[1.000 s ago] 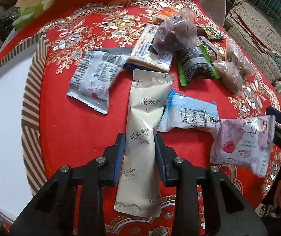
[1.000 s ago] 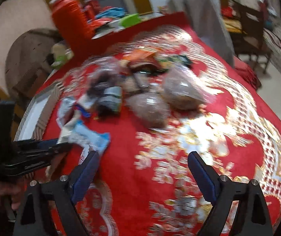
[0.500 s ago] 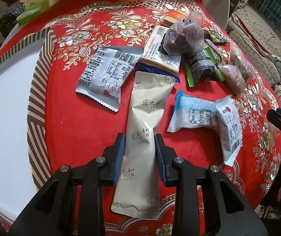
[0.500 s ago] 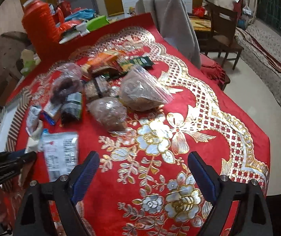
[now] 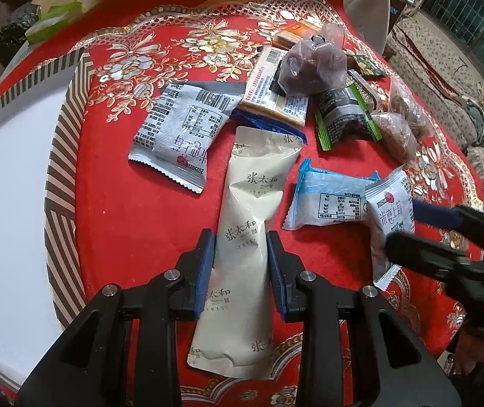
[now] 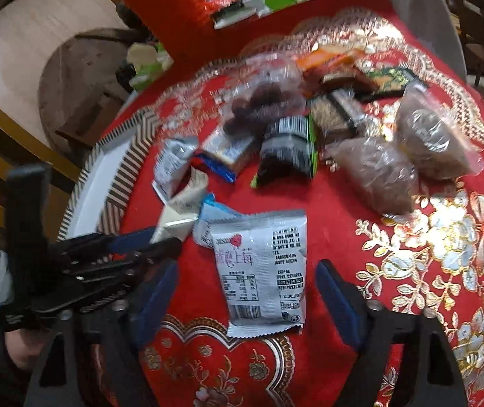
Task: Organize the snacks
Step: 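Grasp the white strawberry-print packet with the right gripper while the left gripper holds the cream pouch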
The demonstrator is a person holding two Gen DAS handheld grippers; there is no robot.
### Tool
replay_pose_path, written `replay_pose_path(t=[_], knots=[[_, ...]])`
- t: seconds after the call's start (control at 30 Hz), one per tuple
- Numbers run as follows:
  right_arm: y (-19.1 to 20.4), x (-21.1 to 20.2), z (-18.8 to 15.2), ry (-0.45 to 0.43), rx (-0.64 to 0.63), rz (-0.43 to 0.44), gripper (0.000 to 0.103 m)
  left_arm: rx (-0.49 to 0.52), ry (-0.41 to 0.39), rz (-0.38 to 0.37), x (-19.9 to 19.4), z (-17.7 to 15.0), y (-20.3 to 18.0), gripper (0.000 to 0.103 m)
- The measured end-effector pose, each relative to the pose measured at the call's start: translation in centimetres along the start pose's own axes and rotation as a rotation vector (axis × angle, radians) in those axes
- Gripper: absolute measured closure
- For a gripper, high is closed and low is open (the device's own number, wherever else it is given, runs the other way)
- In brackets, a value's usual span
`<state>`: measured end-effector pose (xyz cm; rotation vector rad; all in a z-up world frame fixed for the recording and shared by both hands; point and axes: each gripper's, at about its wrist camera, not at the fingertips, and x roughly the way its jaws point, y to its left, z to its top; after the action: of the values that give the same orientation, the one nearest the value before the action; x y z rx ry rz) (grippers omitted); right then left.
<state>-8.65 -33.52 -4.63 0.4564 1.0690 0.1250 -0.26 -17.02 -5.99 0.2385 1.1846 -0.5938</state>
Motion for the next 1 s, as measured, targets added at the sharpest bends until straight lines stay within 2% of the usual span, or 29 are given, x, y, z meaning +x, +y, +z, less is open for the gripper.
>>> replay_pose_path(t=[0.03,0.07,0.23,0.37,0.5,0.73,0.83,0.9,1.0], knots=[[0.2,0.3,-0.1,0.015,-0.011,-0.017,0.043,-0.003,-0.003,-0.004,0.0,0.0,0.1,0.074],[0.2,0.6,0.1,0.019,-0.017,-0.032,0.044,-0.004,-0.005,-0.007,-0.1,-0.1,0.1,0.074],[0.2,1.2,0.3,0.032,-0.032,-0.096,0.044,-0.011,0.0,-0.004,-0.1,0.1,0.1,0.071],[0.8,1.6,0.2,0.038,-0.078,-0.149,0.044,0.057,0.011,0.028,0.2,0.2,-1.2,0.058],[1.7,2.1,-0.2,0.035,-0.127,-0.194,0.044,0.121,0.012,0.075,0.6,0.2,-2.3,0.057],[2.9,2.3,-0.6,0.048,-0.186,-0.244,0.044,0.127,0.025,0.078,0.7,0.5,-2.3,0.057],[3.5,2.9,-1.1,0.075,-0.217,-0.254,0.041,0.126,0.028,0.081,0.7,0.5,-2.1,0.063],[4.1,3.2,-1.6,0.077,-0.273,-0.302,0.041,0.113,0.029,0.08,0.6,0.6,-1.9,0.072],[4.1,3.2,-1.8,0.073,-0.285,-0.316,0.042,0.1,0.03,0.08,0.5,0.4,-1.7,0.074]])
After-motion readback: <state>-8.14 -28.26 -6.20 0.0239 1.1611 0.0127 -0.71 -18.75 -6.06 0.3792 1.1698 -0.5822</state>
